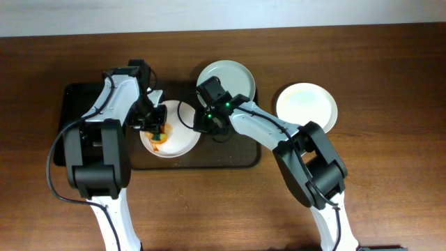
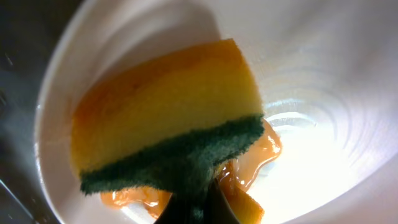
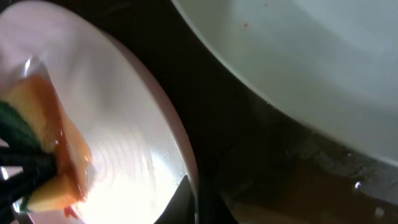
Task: Clean dirty plates on tray and stack at the side
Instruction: 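Scrub the held plate with the sponge in the left gripper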
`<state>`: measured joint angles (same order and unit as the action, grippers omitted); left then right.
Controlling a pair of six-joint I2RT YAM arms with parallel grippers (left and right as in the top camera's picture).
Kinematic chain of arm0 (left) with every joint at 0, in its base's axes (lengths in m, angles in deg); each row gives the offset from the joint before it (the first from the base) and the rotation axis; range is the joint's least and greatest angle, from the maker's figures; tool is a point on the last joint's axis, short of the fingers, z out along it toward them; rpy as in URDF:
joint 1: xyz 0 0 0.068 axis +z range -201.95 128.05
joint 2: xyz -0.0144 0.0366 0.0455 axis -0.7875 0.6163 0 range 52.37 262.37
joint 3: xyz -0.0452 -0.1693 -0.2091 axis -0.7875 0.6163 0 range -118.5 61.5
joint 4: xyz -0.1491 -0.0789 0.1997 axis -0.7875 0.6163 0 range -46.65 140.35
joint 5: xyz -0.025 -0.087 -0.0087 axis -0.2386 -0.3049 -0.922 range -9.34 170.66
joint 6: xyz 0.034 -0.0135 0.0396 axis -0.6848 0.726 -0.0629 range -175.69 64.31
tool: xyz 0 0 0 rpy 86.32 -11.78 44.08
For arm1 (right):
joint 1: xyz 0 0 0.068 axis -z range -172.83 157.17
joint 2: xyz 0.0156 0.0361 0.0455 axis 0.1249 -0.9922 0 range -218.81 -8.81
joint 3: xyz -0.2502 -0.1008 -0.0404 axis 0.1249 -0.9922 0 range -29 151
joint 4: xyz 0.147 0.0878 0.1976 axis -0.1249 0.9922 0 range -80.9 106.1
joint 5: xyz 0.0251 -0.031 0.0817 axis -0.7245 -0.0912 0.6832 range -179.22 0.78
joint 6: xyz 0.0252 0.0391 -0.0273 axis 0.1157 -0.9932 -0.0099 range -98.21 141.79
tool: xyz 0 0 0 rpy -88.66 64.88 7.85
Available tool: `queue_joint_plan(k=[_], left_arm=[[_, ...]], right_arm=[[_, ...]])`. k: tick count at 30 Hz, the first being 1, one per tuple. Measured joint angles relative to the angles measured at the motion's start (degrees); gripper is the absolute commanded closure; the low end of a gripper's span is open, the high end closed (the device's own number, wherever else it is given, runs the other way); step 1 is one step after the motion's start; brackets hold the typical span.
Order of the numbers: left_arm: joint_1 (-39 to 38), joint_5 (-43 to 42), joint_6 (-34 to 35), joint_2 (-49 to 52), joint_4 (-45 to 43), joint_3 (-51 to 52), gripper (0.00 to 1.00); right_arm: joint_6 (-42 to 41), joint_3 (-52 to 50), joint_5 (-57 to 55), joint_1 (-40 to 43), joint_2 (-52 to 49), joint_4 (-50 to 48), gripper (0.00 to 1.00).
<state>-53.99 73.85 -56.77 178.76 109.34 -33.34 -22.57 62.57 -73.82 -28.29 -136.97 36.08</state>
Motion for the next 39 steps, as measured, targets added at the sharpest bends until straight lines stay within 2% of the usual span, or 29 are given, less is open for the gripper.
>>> queue_joint_plan(k=[3,7,11,13,16,18,23,24,26,30,35,39], left_arm=[[0.0,-0.2,-1.0,-0.5,2.9,1.6,0.99],[0.5,-7.3,-11.6,-0.5,5.9,2.9,0.99],[0.4,-8.3,-15.2,-0.3,8.1,3.6,0.99],[0.3,-4.4,-10.4,-0.3,7.2,3.5,0.99],[-0.3,6.9,3.6,-0.8,5.0,3.2,0.99],[-0.4,12.0,9.2,-1.3,1.4,3.2,0.99],[-1.7,19.7,14.3,-1.8,-14.0,3.1,0.99],[-1.9,20.0,14.3,-1.8,-14.9,3.2,0.99],[-2.3,17.6,12.2,-1.8,-19.3,3.4,0.99],[-0.6,2.2,-0.4,-1.8,-22.1,3.3,1.00],[-0.6,-13.2,-9.7,-1.2,-13.9,3.2,1.00],[-0.9,-18.0,-12.1,-0.5,-11.1,3.2,0.99]], right_arm=[[1.1,0.0,0.4,-0.5,-0.1,0.2,0.96],[1.6,0.0,0.4,-0.5,-0.1,0.2,0.96],[1.7,0.0,0.5,-0.5,-0.1,0.2,0.96],[1.7,0.0,1.1,-0.6,-0.1,0.1,0.96],[1.1,0.0,2.3,-1.4,-0.4,-0.4,0.96],[0.6,0.1,2.5,-1.5,-0.4,-0.6,0.96],[-0.7,0.9,1.8,-1.1,-0.5,-0.9,0.96],[-0.8,0.9,1.6,-0.9,-0.5,-0.9,0.96],[-1.0,1.0,0.9,-0.5,-0.5,-0.8,0.96],[-0.8,1.2,-0.3,1.0,-0.5,-0.2,0.96],[0.9,1.2,0.7,1.0,-0.4,0.0,0.96],[2.8,1.2,2.4,0.8,-0.4,0.6,0.96]])
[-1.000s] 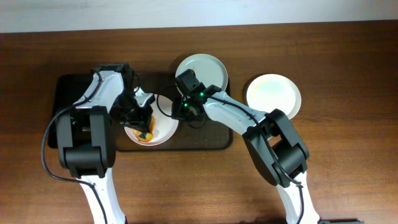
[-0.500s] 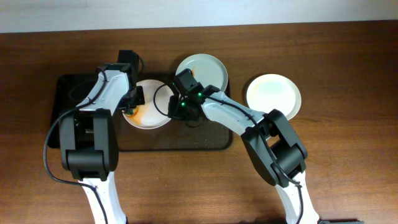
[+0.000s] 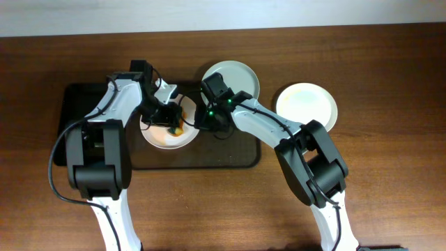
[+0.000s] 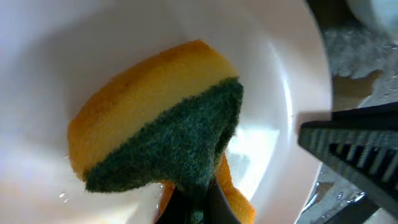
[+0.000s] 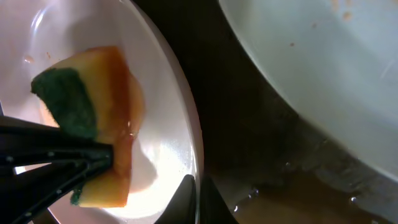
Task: Clean dirty plates on tray and stack at the side
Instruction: 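Scrub the held plate with the sponge in the left gripper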
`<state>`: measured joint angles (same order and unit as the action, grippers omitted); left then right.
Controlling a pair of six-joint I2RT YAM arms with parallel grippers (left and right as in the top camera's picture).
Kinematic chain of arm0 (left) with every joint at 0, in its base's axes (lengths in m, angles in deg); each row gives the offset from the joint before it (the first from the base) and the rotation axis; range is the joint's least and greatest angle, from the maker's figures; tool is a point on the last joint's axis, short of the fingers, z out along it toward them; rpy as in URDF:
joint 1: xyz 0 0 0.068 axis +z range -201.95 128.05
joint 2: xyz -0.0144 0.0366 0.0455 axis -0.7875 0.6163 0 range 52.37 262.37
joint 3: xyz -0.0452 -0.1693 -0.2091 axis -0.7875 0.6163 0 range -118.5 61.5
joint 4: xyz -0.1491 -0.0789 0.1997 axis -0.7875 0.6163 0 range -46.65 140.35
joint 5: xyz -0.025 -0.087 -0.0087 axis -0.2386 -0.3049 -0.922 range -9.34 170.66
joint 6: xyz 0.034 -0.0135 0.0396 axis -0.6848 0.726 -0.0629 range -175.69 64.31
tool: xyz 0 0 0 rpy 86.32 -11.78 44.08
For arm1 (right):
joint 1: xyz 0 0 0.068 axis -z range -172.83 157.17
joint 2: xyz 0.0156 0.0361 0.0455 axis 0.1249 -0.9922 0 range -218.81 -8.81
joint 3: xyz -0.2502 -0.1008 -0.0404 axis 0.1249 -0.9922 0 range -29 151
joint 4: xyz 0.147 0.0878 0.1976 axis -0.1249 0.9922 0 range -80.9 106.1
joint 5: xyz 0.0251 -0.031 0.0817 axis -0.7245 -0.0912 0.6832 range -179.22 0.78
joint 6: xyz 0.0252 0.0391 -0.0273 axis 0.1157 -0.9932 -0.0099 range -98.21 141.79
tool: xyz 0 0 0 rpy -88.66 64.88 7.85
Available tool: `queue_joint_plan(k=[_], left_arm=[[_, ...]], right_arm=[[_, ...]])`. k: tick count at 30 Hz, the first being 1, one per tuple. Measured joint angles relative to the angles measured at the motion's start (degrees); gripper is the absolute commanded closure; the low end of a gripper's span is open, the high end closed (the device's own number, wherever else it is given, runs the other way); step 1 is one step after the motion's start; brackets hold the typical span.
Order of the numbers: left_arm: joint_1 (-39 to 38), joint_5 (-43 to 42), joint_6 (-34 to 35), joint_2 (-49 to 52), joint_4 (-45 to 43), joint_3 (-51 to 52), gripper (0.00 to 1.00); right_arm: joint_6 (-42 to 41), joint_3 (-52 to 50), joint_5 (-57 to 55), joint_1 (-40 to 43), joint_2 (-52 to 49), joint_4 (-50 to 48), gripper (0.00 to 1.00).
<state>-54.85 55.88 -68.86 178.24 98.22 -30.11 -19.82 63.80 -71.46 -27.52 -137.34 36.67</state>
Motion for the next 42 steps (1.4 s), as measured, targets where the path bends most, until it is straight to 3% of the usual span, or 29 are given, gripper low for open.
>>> queue_joint_plan(k=[3,7,11,15,20,23,26,29,31,35,39,42], left_arm=[[0.0,1.6,3.2,0.1,-1.9,0.0,1.00],[-2.1,22.0,26.5,-1.0,0.5,-0.9,0.99],[-2.0,33.4,35.8,-1.1,3.3,-0.9,0.99],[-0.4,26.1,26.5,-1.1,7.3,-1.0,0.99],[1.1,2.0,7.4,0.2,9.3,-0.6,0.99],[0.8,-3.7,4.5,0.4,5.1,0.2,0.99],[1.0,-1.6,10.9,0.4,-1.4,0.3,0.99],[0.9,6.6,22.5,-0.2,-2.8,-0.3,1.00],[0.7,15.5,28.9,-0.5,1.0,-1.3,0.99],[0.7,30.4,33.9,-0.8,10.5,-1.4,0.99],[1.5,34.6,30.1,-0.2,16.1,-1.1,0.99],[2.5,25.7,18.8,-0.2,17.7,-1.1,0.99]], right_arm=[[0.4,0.0,0.4,-0.1,0.0,-0.2,0.96],[0.4,0.0,1.7,-1.5,-0.3,-0.9,0.96],[0.5,0.0,2.8,-2.2,-0.3,-0.8,0.96],[1.1,0.0,3.2,-2.1,-0.4,0.0,0.96],[1.4,0.0,3.2,-1.9,-0.4,0.2,0.96],[1.4,0.0,3.2,-1.9,-0.4,0.2,0.96],[1.3,0.0,3.1,-1.9,-0.4,-0.1,0.96],[1.4,0.0,3.1,-1.9,-0.4,-0.4,0.96],[1.4,0.0,3.3,-1.9,-0.5,-0.7,0.96],[2.0,0.0,4.5,-2.9,-0.5,-0.6,0.96],[2.2,0.0,4.5,-2.9,-0.5,-0.6,0.96],[2.4,0.0,4.7,-2.8,-0.5,0.0,0.96]])
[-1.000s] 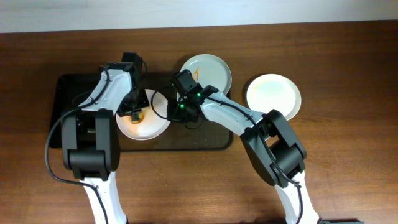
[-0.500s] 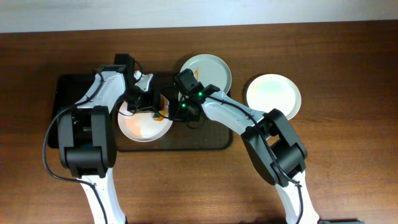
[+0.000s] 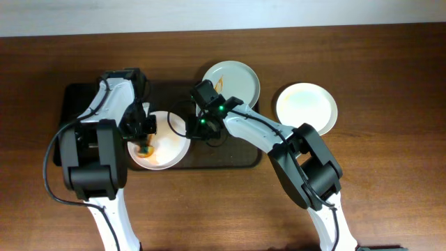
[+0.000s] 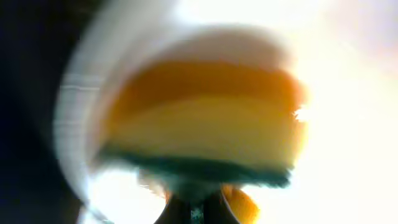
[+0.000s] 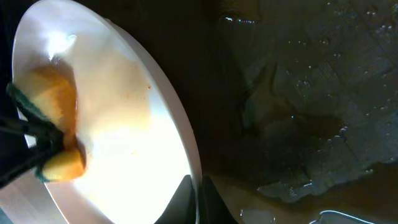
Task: Clean dirty plates on tray and stack at the side
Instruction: 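Scrub the held plate with the sponge in the left gripper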
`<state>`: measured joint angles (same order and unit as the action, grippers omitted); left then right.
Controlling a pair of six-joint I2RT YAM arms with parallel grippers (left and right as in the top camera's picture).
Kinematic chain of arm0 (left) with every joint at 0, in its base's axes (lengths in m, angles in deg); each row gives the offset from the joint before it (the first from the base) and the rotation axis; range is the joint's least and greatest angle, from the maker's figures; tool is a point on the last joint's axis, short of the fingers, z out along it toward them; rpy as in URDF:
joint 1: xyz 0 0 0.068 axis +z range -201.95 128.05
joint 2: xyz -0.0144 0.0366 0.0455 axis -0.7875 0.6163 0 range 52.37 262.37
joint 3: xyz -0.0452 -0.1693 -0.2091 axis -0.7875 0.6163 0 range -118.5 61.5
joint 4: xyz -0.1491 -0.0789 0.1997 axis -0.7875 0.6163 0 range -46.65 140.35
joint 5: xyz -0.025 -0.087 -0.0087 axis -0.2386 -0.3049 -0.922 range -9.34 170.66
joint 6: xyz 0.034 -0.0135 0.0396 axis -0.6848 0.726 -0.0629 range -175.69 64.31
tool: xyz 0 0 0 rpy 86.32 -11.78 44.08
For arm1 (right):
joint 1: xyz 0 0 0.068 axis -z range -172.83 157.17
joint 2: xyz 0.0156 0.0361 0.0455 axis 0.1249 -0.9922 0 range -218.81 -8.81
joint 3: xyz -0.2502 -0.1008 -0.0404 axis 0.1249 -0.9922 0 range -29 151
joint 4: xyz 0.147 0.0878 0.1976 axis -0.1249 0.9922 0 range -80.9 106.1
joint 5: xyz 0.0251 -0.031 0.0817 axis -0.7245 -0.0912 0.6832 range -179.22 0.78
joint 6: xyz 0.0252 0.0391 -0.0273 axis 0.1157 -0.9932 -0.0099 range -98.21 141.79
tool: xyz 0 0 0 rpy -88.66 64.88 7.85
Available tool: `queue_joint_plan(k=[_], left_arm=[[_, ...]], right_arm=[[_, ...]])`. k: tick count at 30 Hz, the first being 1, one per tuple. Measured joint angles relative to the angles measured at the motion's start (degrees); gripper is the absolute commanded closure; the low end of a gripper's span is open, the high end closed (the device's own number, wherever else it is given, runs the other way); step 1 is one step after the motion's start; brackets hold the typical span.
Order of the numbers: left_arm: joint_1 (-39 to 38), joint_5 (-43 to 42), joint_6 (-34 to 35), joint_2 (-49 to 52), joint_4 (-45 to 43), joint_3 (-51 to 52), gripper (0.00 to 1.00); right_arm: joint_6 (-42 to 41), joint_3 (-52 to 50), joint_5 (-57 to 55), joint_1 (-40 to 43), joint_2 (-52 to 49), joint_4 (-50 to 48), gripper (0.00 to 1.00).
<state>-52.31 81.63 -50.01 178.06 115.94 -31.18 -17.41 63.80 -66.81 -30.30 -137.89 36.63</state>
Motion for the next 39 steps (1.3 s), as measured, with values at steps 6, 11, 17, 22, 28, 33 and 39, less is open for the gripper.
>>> queue_joint_plan(k=[6,11,17,22,28,33,39], left_arm=[[0.2,-18.1,-12.3,0.4,-0.2,0.8,0.99],[0.5,-21.7,-8.5,0.4,-9.1,1.0,0.99],[0.0,-5.6,1.6,0.5,-7.1,-4.0,0.99],[0.3,0.7,3.3,1.2,-1.1,-11.1,0.99],[0.2,-6.7,-1.2,1.4,7.0,-14.8,0.99],[0.2,-7.2,-1.6,1.4,4.8,-14.8,0.99],[-1.4,-6.3,-1.6,1.4,3.8,-9.8,0.99]], right_arm=[[0.2,0.0,0.0,0.0,0.0,0.0,0.96],[-0.1,0.0,-0.5,0.6,0.0,-0.2,0.96],[-0.7,0.0,-0.4,1.0,0.0,-0.3,0.96],[-0.7,0.0,-0.4,1.0,0.0,0.0,0.96],[-0.6,0.0,-0.4,1.0,0.0,0.2,0.96],[-0.7,0.0,-0.5,1.0,0.0,0.2,0.96],[-0.6,0.0,-0.4,1.0,0.0,0.2,0.96]])
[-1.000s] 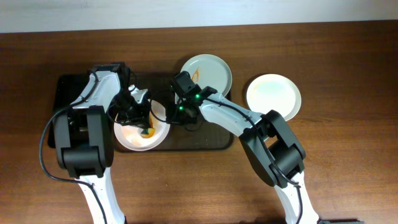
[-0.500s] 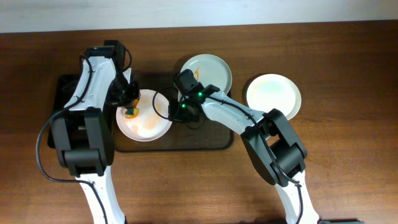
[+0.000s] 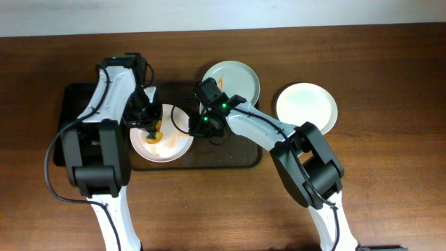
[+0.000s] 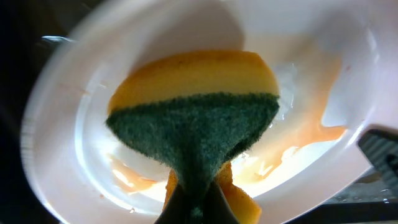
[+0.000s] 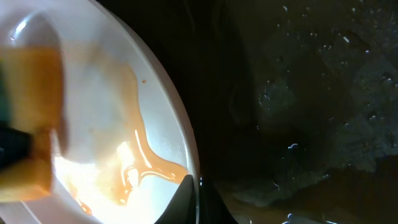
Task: Clean dirty plates on tray and stack at the side
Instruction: 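Scrub the held plate with the sponge in the left gripper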
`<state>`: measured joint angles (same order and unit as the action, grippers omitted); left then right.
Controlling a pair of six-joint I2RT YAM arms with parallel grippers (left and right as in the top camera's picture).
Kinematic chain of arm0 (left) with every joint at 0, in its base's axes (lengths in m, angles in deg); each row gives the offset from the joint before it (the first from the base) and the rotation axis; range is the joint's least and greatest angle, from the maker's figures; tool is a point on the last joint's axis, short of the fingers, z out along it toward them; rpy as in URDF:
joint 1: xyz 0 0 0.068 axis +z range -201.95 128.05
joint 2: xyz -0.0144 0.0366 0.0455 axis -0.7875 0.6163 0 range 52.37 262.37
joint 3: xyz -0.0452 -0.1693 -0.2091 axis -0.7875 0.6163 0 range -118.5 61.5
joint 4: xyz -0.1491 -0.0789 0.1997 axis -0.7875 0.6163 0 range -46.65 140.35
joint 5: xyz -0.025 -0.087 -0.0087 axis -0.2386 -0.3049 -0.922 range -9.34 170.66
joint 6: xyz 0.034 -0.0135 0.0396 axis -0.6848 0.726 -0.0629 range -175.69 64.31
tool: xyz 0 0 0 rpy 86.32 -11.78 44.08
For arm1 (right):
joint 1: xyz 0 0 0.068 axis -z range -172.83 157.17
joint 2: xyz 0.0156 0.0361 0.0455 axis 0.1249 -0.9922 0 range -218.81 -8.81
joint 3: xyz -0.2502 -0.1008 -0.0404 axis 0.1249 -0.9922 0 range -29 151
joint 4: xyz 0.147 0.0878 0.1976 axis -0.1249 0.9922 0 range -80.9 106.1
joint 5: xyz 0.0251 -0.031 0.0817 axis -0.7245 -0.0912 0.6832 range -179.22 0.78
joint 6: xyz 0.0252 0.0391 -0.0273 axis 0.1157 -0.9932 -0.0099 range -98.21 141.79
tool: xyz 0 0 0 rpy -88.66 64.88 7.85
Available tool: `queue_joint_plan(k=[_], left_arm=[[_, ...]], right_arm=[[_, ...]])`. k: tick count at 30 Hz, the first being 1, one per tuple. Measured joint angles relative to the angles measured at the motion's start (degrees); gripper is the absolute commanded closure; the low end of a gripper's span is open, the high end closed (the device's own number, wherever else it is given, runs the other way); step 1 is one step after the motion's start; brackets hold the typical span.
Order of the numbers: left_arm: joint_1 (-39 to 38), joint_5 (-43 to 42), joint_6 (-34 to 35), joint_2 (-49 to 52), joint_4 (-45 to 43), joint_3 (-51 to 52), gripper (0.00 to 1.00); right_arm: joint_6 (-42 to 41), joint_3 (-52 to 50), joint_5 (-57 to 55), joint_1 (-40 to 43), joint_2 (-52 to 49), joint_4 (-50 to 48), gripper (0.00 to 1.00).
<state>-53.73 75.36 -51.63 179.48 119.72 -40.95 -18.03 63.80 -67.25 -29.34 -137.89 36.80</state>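
A white plate smeared with orange sauce lies on the black tray. My left gripper is shut on a yellow sponge with a green scouring side, pressed onto the plate. My right gripper is shut on the plate's right rim; sauce streaks and the blurred sponge show in its view. A second dirty plate lies at the tray's far edge. A clean plate sits on the table at the right.
The wet tray floor is dark with water drops. The left end of the tray lies under my left arm. Brown tabletop surrounds the tray.
The plate sits a little farther right on the tray. My left gripper and sponge moved from the plate's lower left to its upper middle. Both grips hold.
My left gripper held the sponge on the sauce-smeared plate throughout while my right gripper pinched its right rim. The sponge stood at the plate's left, then its right, then its lower left, now its upper middle. The plate shifted about the tray; the sauce is spread into streaks.
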Motion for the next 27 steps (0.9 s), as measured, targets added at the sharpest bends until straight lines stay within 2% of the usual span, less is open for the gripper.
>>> queue_joint_plan(k=[11,27], left_arm=[[-0.7,2.8,0.3,1.6,-5.7,2.9,0.99],[-1.9,2.6,0.3,5.6,-9.8,-0.5,0.99]], right_arm=[[0.0,0.0,0.0,0.0,0.0,-0.1,0.96],[-0.7,0.0,-1.2,0.5,0.0,-0.6,0.96]])
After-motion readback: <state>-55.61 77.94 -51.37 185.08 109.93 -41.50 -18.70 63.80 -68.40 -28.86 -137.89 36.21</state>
